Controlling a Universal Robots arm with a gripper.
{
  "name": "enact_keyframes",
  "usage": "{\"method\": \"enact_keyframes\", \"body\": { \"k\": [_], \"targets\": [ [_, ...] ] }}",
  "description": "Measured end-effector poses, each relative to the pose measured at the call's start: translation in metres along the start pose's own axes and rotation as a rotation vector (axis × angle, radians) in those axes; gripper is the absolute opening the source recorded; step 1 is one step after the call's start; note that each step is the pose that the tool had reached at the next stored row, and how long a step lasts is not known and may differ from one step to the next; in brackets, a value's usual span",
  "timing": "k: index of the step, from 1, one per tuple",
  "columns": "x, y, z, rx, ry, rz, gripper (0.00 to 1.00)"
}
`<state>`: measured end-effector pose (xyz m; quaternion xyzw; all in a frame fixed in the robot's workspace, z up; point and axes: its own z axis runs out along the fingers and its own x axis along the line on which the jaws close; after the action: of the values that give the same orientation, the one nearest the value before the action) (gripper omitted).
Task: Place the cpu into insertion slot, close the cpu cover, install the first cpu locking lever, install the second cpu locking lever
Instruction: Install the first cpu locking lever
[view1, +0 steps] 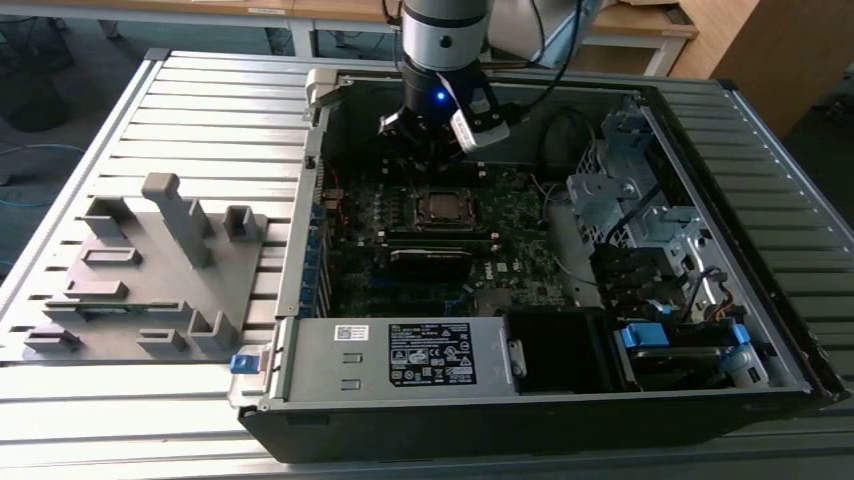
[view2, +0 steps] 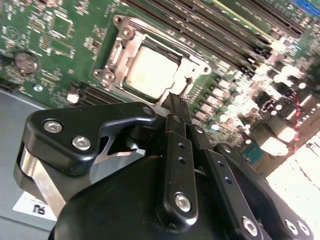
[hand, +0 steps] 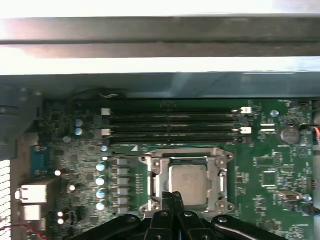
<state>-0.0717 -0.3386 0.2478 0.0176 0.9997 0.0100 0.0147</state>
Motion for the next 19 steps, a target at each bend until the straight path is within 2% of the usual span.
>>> {"method": "enact_keyframes", "body": {
  "k": [7,10,14,19],
  "targets": [
    [0.0161,-0.0006,-0.0003,0.0,0.0,0.0,0.1],
    [0.021,-0.0007,-0.0004,0.0,0.0,0.0,0.1],
    [0.0245,-0.0008,-0.0004,-0.0001,-0.0001,0.0,0.1],
    [0.0247,-0.0009,-0.0005,0.0001,0.0011,0.0,0.1]
  ]
}}
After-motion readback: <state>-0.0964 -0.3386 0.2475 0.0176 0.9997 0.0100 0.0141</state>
